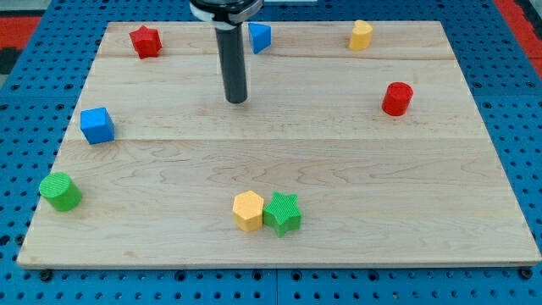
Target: Move the red circle slightly to the top
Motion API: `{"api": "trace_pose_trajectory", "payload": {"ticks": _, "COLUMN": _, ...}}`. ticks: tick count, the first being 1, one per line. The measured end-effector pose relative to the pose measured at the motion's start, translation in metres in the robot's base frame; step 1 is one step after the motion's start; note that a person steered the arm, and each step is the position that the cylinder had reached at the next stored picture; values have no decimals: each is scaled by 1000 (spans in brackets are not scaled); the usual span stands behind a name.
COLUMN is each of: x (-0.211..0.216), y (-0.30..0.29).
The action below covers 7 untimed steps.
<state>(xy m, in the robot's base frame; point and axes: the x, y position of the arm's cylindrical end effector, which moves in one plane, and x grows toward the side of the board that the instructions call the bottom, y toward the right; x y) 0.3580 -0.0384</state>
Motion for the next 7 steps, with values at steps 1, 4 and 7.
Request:
{"api": "trace_pose_trajectory", "payload": {"ticks": 1, "x": -25, "y": 65}}
{"api": "trace_pose_trajectory", "payload": {"ticks": 4, "x": -26, "y": 255}}
{"api": "trace_pose_trajectory", "payload": {"ticks": 7, "x": 5, "y": 253}}
